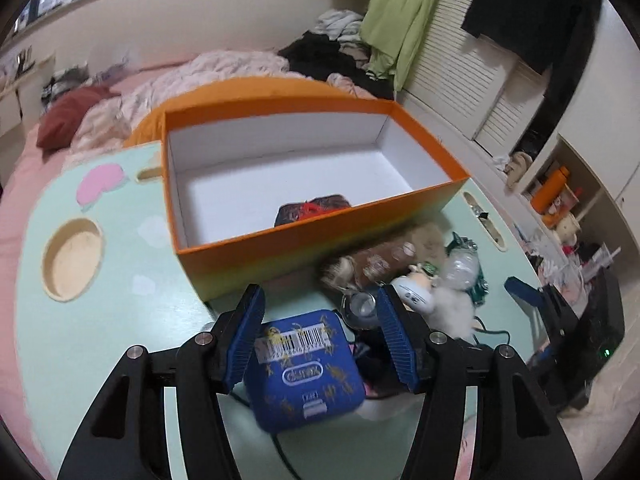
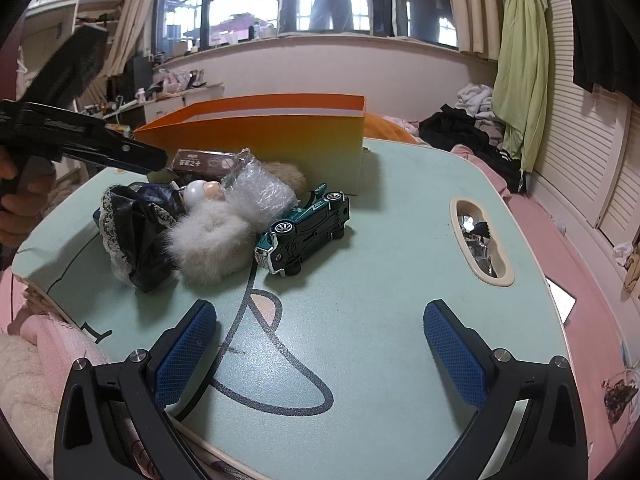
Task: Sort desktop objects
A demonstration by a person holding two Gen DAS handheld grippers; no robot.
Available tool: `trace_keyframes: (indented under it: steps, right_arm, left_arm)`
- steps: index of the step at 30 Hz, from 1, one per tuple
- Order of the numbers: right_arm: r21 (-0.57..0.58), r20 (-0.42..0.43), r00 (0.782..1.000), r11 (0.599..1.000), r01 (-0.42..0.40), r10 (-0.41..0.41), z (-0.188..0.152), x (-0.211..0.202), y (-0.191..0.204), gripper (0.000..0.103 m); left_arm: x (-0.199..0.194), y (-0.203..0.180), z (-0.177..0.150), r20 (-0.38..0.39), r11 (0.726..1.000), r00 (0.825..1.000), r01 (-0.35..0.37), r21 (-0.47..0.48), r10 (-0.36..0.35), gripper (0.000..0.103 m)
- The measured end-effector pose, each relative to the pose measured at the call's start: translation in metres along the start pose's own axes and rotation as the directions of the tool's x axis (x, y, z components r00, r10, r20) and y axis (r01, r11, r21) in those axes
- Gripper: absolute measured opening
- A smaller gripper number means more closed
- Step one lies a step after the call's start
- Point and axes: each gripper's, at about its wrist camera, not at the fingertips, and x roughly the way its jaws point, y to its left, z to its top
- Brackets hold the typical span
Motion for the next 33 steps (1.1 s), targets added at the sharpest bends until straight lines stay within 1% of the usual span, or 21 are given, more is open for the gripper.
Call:
trace_keyframes:
  steps: [3, 5, 6, 8, 9, 10, 12, 14, 16, 17, 18, 19, 20, 22, 23, 24, 27, 33]
  right_arm:
    - [0.000, 0.000, 1.000, 1.000, 0.000, 0.000, 0.000, 0.000, 0.000, 0.103]
    - [0.000, 0.000, 1.000, 1.000, -0.001, 0.001, 0.000, 0.000, 0.000, 0.103]
    - [0.000, 0.000, 1.000, 1.000, -0.001, 0.001, 0.000, 0.000, 0.000, 0.103]
    - [0.000, 0.000, 1.000, 1.000, 0.000, 0.000, 0.000, 0.000, 0.000, 0.103]
    - [0.000, 0.000, 1.000, 1.000, 0.000, 0.000, 0.000, 0.000, 0.000, 0.103]
    - [0.000, 0.000, 1.000, 1.000, -0.001, 0.001, 0.000, 0.000, 0.000, 0.103]
    - [0.000, 0.000, 1.000, 1.000, -0.001, 0.001, 0.000, 0.000, 0.000, 0.103]
    - [0.000, 0.000, 1.000, 1.000, -0.001, 0.001, 0.000, 0.001, -0.001, 0.103]
    - [0.001, 0.001, 1.000, 1.000, -0.001, 0.001, 0.000, 0.001, 0.000, 0.103]
    - [0.001, 0.001, 1.000, 1.000, -0.001, 0.001, -0.001, 0.000, 0.000, 0.103]
    - [0.000, 0.000, 1.000, 1.000, -0.001, 0.001, -0.001, 0.001, 0.000, 0.103]
    - [0.000, 0.001, 1.000, 1.000, -0.001, 0.001, -0.001, 0.001, -0.001, 0.103]
    - [-0.001, -0.001, 1.000, 1.000, -0.001, 0.001, 0.000, 0.001, -0.001, 0.103]
    - [0.001, 0.001, 1.000, 1.000, -0.001, 0.001, -0.001, 0.001, -0.001, 0.103]
    - [0.000, 0.001, 1.000, 1.000, -0.001, 0.001, -0.001, 0.001, -0.001, 0.103]
    - [0.001, 0.000, 1.000, 1.000, -0.002, 0.002, -0.001, 0.000, -0.001, 0.103]
    - [-0.001, 0.001, 1.000, 1.000, -0.001, 0.001, -0.001, 0.001, 0.000, 0.103]
    - [0.000, 0.001, 1.000, 1.000, -0.001, 0.001, -0.001, 0.001, -0.001, 0.103]
  left_arm:
    - [-0.018, -0.006, 0.000, 0.033, 1.000, 0.999, -0.012, 0.009, 0.011, 0.059]
    - [-0.031, -0.009, -0.006, 0.050, 1.000, 0.999, -0.021, 0.023, 0.019, 0.060]
    - [-0.036, -0.012, -0.012, 0.056, 0.999, 0.998, -0.035, 0.039, 0.033, 0.061]
    - [-0.043, -0.020, -0.028, 0.082, 0.994, 0.994, -0.082, 0.069, 0.076, 0.069]
    - [-0.045, -0.024, -0.036, 0.094, 0.991, 0.991, -0.103, 0.084, 0.095, 0.069]
    - [-0.047, -0.028, -0.049, 0.121, 0.986, 0.986, -0.129, 0.103, 0.116, 0.070]
    - [-0.047, -0.030, -0.072, 0.171, 0.981, 0.973, -0.171, 0.092, 0.153, 0.074]
    - [-0.038, -0.034, -0.096, 0.192, 0.978, 0.965, -0.196, 0.068, 0.180, 0.075]
    - [-0.029, -0.038, -0.107, 0.206, 0.972, 0.958, -0.219, 0.079, 0.199, 0.075]
    - [-0.021, -0.041, -0.113, 0.208, 0.965, 0.952, -0.247, 0.084, 0.225, 0.075]
    - [-0.015, -0.042, -0.115, 0.197, 0.963, 0.952, -0.256, 0.085, 0.235, 0.075]
    - [-0.012, -0.041, -0.116, 0.208, 0.969, 0.953, -0.239, 0.064, 0.222, 0.083]
    - [-0.009, -0.041, -0.113, 0.209, 0.965, 0.948, -0.256, 0.055, 0.240, 0.088]
    - [-0.007, -0.039, -0.109, 0.211, 0.965, 0.946, -0.261, 0.041, 0.247, 0.090]
    - [-0.005, -0.038, -0.106, 0.213, 0.963, 0.944, -0.266, 0.032, 0.253, 0.097]
    - [-0.003, -0.036, -0.105, 0.215, 0.961, 0.940, -0.275, 0.025, 0.263, 0.101]
    - [0.003, -0.037, -0.107, 0.239, 0.960, 0.933, -0.281, 0.021, 0.268, 0.103]
    - [0.005, -0.040, -0.109, 0.249, 0.960, 0.932, -0.278, 0.031, 0.262, 0.103]
